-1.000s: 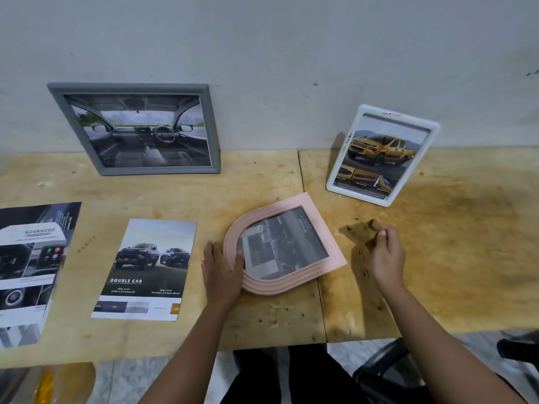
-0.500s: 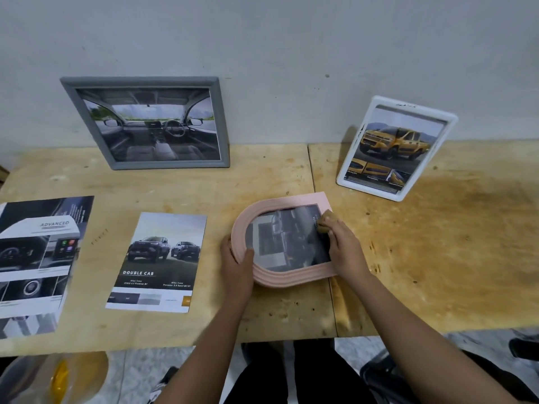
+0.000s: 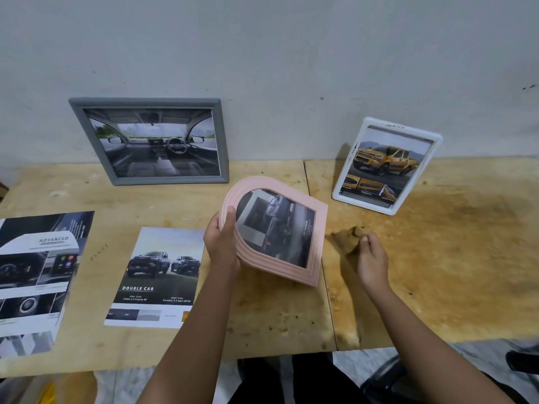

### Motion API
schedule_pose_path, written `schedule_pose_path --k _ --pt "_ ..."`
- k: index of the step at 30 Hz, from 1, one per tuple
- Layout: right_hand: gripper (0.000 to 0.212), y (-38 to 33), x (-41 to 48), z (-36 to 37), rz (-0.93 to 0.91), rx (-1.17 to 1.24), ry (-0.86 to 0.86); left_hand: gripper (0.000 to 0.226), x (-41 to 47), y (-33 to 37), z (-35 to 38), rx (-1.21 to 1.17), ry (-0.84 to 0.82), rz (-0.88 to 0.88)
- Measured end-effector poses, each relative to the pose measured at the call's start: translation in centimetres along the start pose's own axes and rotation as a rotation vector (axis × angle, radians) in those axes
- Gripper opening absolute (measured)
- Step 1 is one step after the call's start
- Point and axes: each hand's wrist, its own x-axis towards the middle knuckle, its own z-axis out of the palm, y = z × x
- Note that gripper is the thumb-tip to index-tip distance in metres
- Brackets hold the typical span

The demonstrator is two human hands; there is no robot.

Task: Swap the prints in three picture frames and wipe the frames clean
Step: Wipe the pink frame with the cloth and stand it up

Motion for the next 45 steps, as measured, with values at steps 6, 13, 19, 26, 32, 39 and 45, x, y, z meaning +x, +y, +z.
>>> schedule_pose_path --k 6,13,19,26,32,39,45 --pt "0.047 1.3 0.6 0.3 -0.144 -0.48 -0.337 0.022 0.1 3.3 0.6 -0.102 -0.127 0.01" --pt "0.032 -0.6 1.3 0.3 0.159 -0.223 -0.293 0.027 0.9 6.3 0.7 -0.174 -0.274 -0.024" --pt "0.042 -7.2 3.4 -0.6 -0.063 0.101 -0.226 0.022 2.1 9.4 1.6 -0.071 -0.462 0.011" --pt "0.039 -9.3 5.3 1.1 -0.115 -0.156 -0.518 0.016 3.1 12.6 5.0 0.119 -0.54 0.13" --pt "0.029 -7.6 6.2 3.6 -0.042 -0.113 -0.435 0.012 5.0 12.4 8.9 0.348 -0.316 0.392" --pt "0.014 -7.6 11.4 6.7 -0.088 -0.127 -0.374 0.028 10.1 11.7 12.8 0.601 -0.242 0.504" --pt "0.011 -6.9 13.9 9.2 -0.037 -0.111 -0.371 0.024 11.6 10.5 14.6 0.513 -0.132 0.473"
